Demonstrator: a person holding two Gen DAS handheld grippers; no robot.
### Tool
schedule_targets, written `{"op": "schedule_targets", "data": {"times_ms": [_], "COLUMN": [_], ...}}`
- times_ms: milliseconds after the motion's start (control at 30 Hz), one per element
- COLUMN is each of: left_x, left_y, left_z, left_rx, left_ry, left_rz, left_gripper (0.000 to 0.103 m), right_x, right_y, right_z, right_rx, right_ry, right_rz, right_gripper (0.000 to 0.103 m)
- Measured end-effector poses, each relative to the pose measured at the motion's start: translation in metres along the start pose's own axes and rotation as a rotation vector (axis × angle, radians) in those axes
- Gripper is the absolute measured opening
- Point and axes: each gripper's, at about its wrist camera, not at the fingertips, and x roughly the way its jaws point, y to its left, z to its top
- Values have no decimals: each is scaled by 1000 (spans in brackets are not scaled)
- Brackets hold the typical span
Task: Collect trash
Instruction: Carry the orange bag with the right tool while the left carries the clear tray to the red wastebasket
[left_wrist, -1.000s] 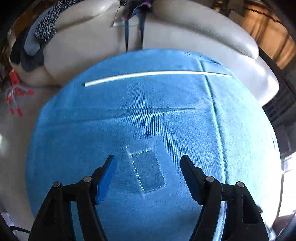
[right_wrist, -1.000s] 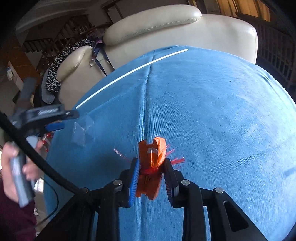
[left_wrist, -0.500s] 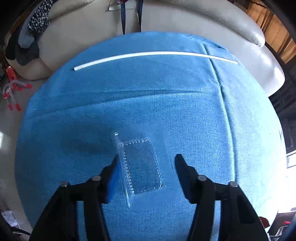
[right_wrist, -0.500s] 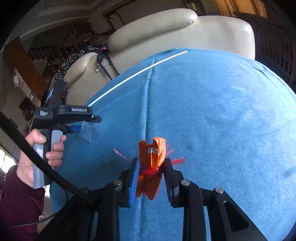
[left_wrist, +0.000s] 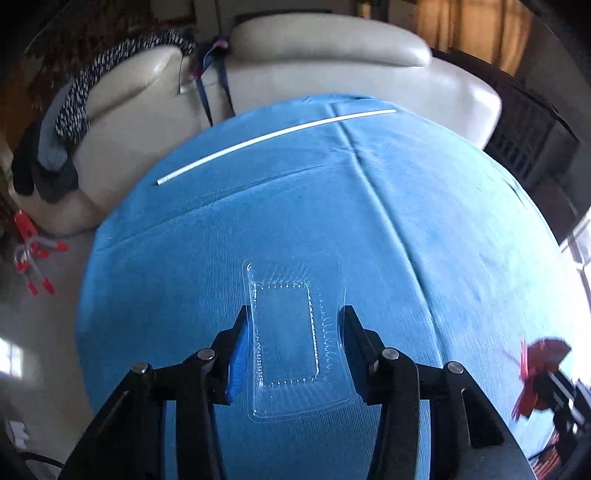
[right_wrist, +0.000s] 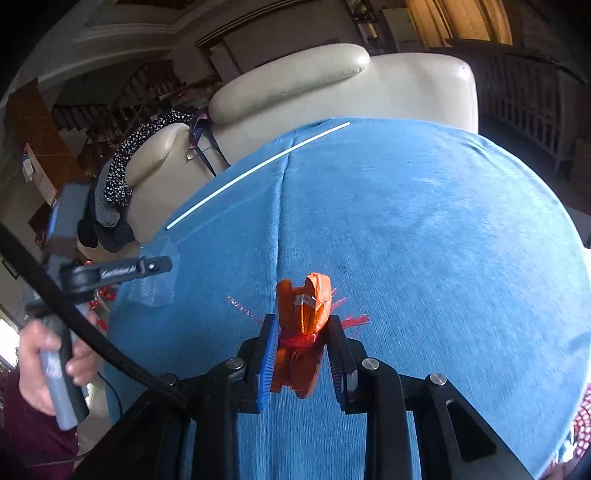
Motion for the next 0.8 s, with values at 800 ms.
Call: {"op": "schedule_targets", "data": {"times_ms": [800], "left_x": [-137], "left_y": [-86], "left_z": [-97], "left_rx": [240], "left_ry": [-219], "left_rz": [-52], "left_gripper": [48], "right_x": [-138], "right_y": [-21], "right_z": [-75], "right_rx": [45], "right_ry": [-133], "right_rz": [-76], "right_gripper": [28]}}
